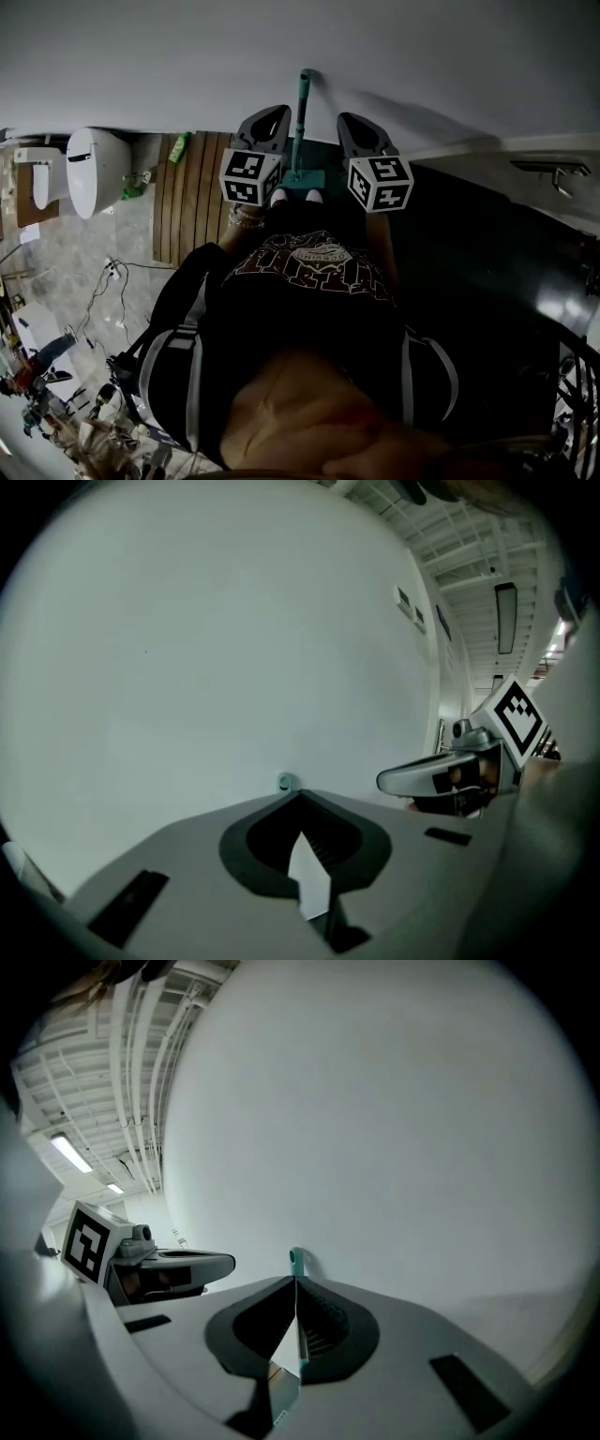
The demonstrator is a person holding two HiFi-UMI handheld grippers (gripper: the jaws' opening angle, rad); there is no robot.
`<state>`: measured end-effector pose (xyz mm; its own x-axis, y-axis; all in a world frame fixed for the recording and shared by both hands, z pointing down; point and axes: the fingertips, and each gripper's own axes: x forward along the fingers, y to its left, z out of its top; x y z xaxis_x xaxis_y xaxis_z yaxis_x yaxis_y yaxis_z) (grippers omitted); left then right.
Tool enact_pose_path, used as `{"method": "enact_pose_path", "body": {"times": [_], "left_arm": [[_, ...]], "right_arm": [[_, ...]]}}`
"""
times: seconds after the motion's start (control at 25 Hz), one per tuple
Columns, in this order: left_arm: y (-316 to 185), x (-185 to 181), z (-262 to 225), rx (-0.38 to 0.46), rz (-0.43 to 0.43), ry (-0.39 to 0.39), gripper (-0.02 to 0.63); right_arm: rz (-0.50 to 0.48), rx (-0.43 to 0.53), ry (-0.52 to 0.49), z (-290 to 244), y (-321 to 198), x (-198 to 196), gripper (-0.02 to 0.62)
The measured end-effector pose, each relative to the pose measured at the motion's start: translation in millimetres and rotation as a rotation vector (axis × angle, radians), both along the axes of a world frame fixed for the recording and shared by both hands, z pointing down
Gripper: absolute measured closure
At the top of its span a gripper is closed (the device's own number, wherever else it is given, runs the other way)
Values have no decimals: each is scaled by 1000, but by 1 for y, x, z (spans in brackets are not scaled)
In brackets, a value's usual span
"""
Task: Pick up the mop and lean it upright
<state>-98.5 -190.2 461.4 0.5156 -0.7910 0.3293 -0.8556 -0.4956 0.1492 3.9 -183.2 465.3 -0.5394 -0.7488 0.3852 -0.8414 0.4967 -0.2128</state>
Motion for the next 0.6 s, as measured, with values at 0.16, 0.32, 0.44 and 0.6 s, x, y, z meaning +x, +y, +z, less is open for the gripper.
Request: {"method": "enact_pose_path", "body": {"times": [0.16,0.32,0.44,0.6], "left_arm": [[12,-8,-5,5,-21,2,560],[23,-15,-6,3,-39,7,560],[31,-24,-8,1,-51,16,560],[40,-34,-13,0,-68,29,560]], "right_arm": [[-34,0,-11,-1,4,-12,575],[-57,3,-26,-3,8,-23,575],[-77,9,-33,-5,11,-34,575],[-96,18,-33,-9,16,-47,575]]}}
